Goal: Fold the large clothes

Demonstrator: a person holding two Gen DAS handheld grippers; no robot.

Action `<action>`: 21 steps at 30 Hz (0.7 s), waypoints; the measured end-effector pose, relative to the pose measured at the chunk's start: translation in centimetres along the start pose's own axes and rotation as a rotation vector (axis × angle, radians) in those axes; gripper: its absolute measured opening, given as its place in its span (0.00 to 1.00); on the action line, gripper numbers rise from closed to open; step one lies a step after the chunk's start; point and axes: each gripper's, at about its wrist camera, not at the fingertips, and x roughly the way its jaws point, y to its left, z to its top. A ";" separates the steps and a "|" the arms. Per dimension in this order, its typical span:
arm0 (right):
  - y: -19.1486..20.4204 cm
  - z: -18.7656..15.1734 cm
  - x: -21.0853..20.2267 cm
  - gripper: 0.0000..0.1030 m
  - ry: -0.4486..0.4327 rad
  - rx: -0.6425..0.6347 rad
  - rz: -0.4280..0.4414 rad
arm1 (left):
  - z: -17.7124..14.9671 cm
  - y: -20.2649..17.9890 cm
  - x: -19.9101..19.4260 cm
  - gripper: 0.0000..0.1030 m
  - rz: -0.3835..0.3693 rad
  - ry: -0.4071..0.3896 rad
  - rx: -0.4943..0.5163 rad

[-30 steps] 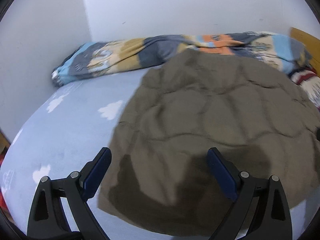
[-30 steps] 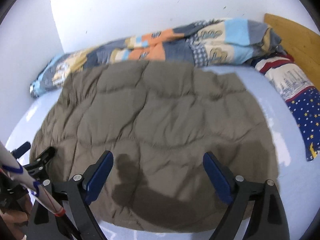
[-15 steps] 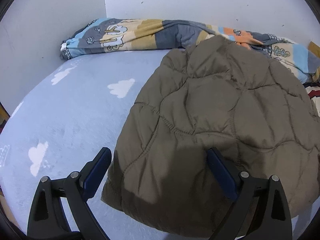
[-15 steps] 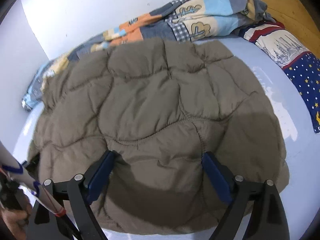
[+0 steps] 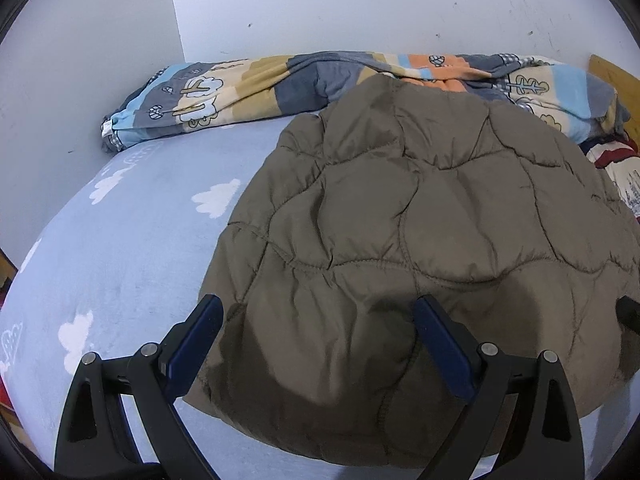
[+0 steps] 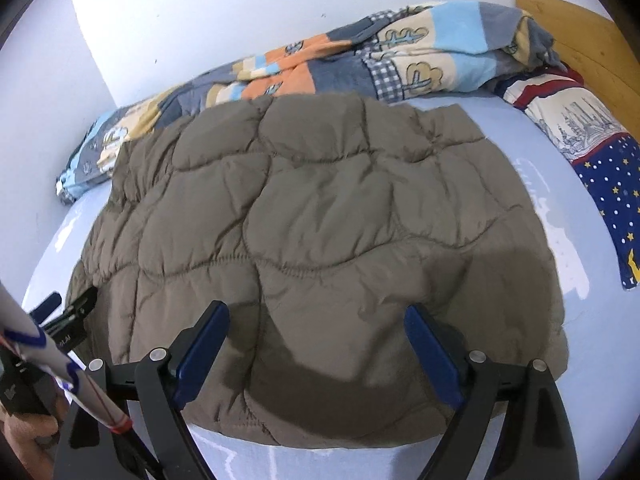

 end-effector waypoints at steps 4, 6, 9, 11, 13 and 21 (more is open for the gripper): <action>0.0 -0.3 0.8 0.90 0.020 -0.003 -0.006 | -0.1 -0.3 0.1 0.94 0.009 -0.003 0.013; 0.0 -0.3 0.9 0.91 0.022 -0.002 -0.007 | -0.1 -0.5 0.0 0.94 0.016 -0.008 0.021; 0.0 -0.4 1.1 0.92 0.030 0.001 -0.007 | -0.3 -0.6 0.0 0.94 0.025 -0.013 0.033; 0.0 -0.5 1.2 0.92 0.035 -0.004 -0.010 | -0.3 -0.7 0.0 0.94 0.028 -0.015 0.037; 0.1 -0.5 1.2 0.93 0.036 -0.009 -0.013 | -0.3 -0.7 0.0 0.94 0.030 -0.018 0.041; 0.1 -0.6 1.3 0.94 0.039 -0.012 -0.015 | -0.4 -1.0 -0.1 0.94 0.039 -0.023 0.049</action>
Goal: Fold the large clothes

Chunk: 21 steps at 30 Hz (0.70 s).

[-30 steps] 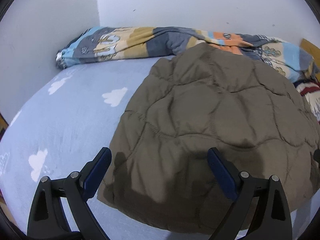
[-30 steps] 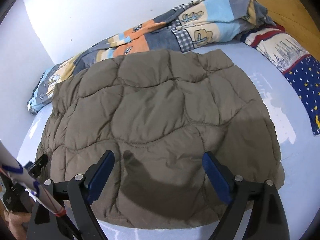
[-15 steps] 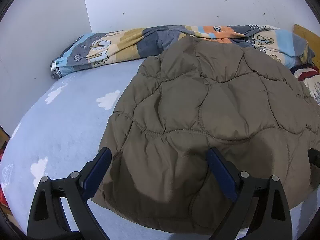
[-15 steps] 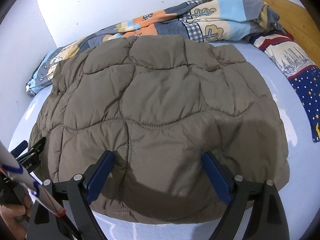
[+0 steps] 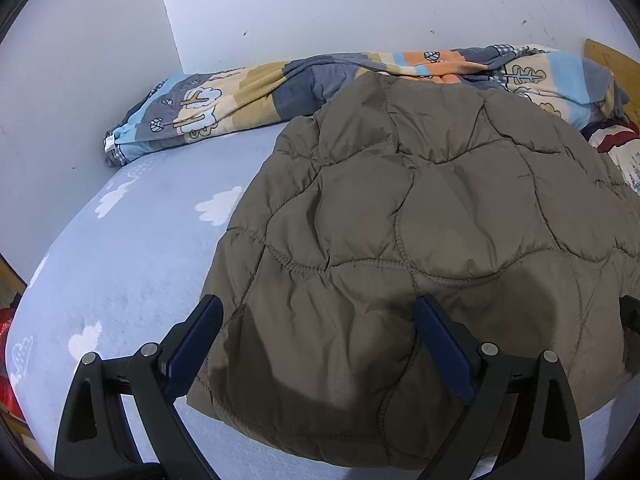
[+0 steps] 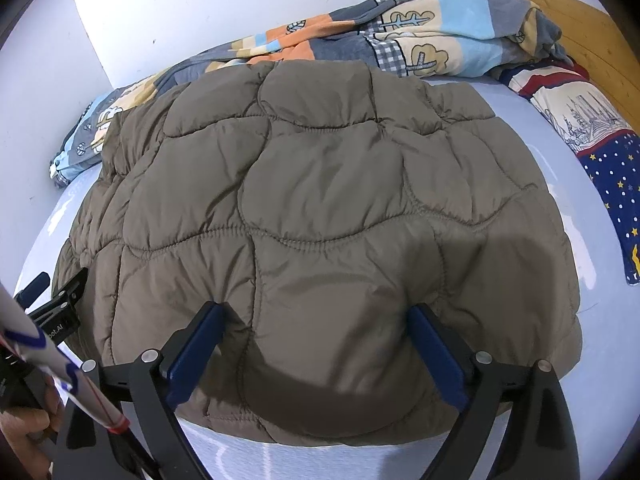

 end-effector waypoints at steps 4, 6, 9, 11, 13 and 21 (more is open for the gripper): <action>0.0 0.0 0.0 0.94 0.001 -0.001 0.000 | 0.0 0.0 0.0 0.94 0.001 0.000 0.002; 0.0 0.0 0.1 0.95 0.001 0.000 0.000 | 0.0 0.0 -0.1 0.94 0.002 -0.001 0.004; 0.0 0.0 0.1 0.95 0.001 -0.002 -0.001 | 0.0 0.0 0.0 0.94 0.002 -0.002 0.004; 0.0 -0.1 0.1 0.95 0.001 -0.001 -0.002 | 0.0 0.0 0.0 0.94 0.002 -0.002 0.004; 0.0 -0.1 0.2 0.96 0.002 -0.002 -0.002 | 0.0 -0.1 -0.1 0.94 0.003 -0.001 0.003; 0.0 -0.3 0.3 0.96 0.007 0.000 -0.003 | 0.1 -0.1 -0.1 0.94 0.008 0.001 0.007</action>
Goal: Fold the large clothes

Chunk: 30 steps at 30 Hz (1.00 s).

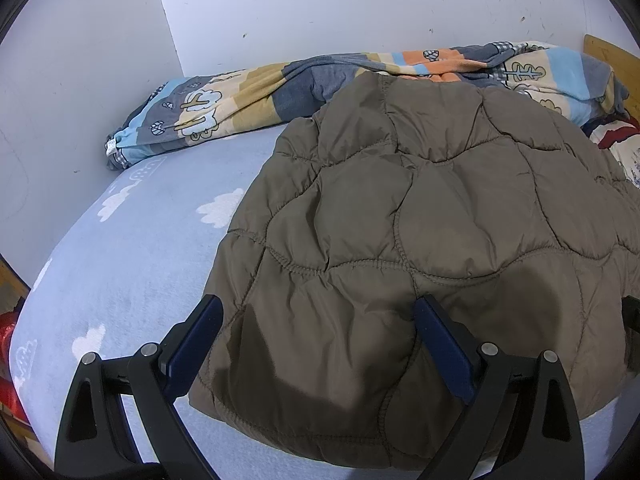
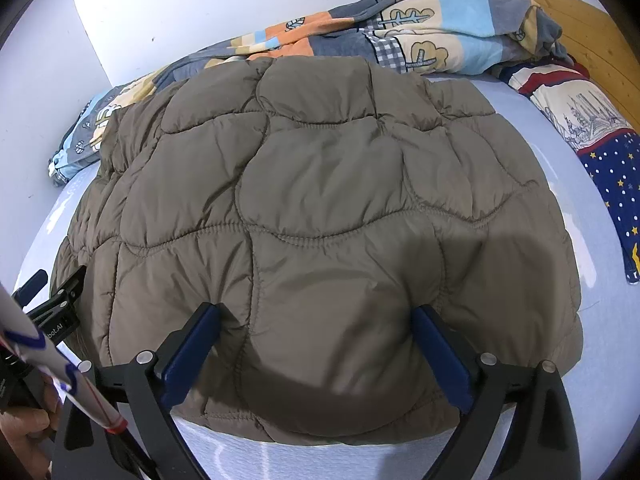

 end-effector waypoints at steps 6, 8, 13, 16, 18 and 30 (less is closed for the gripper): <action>-0.1 0.1 -0.7 0.97 0.006 0.006 0.005 | 0.2 0.0 -0.5 0.94 0.004 0.000 0.004; -0.2 0.2 -1.1 0.97 0.004 0.008 0.007 | 0.3 0.1 -0.7 0.94 0.001 -0.002 0.003; -1.0 0.4 -2.5 0.97 -0.022 0.028 0.000 | 0.4 0.1 -1.3 0.94 -0.006 -0.009 0.009; -1.7 0.4 -3.1 0.97 -0.026 0.044 -0.006 | 0.4 0.1 -1.5 0.94 -0.009 -0.008 0.006; -2.2 0.4 -3.3 0.97 -0.023 0.056 -0.009 | 0.4 0.0 -1.5 0.94 -0.013 -0.004 0.000; -5.4 0.0 -2.5 0.97 0.028 0.148 -0.019 | 0.0 -0.8 0.0 0.94 -0.073 0.085 0.006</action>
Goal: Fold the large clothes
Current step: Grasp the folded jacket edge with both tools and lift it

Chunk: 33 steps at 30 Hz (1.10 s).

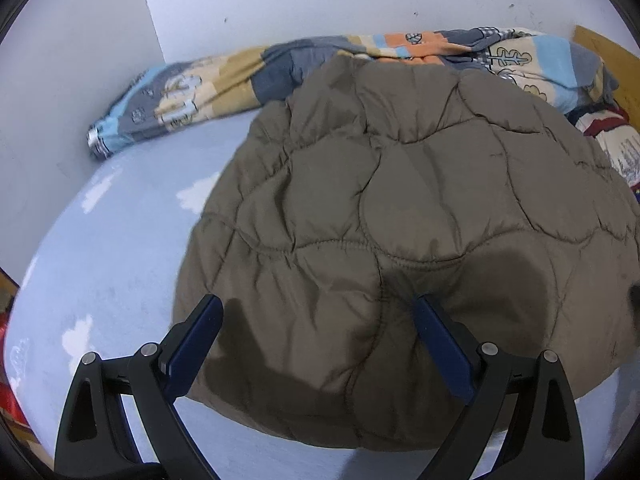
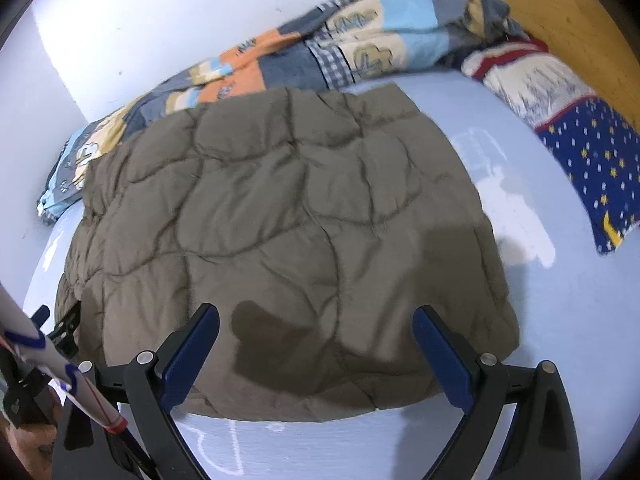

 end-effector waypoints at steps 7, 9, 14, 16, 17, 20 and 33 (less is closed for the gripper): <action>-0.8 0.2 -1.0 0.97 0.005 0.026 0.042 | 1.6 5.0 -2.2 0.94 -0.116 0.009 -0.175; -1.8 0.4 -2.1 0.97 -0.024 0.041 0.031 | 1.7 7.6 -2.7 0.94 -0.151 0.018 -0.237; -6.3 -0.9 -3.4 0.97 -0.034 0.151 0.009 | 0.1 13.1 -2.0 0.94 -0.211 0.107 -0.400; -8.5 -1.8 -3.8 0.97 -0.024 0.227 0.016 | -1.1 15.3 -1.3 0.94 -0.247 0.146 -0.505; -9.7 -2.3 -4.0 0.97 -0.020 0.269 0.024 | -1.9 16.6 -0.8 0.94 -0.281 0.170 -0.585; -12.9 -3.8 -4.4 0.97 -0.021 0.409 0.067 | -4.3 18.7 1.0 0.94 -0.393 0.224 -0.786; -16.9 -6.8 -0.4 0.97 -0.020 0.812 0.328 | -6.2 14.5 6.0 0.91 -0.516 0.246 -0.932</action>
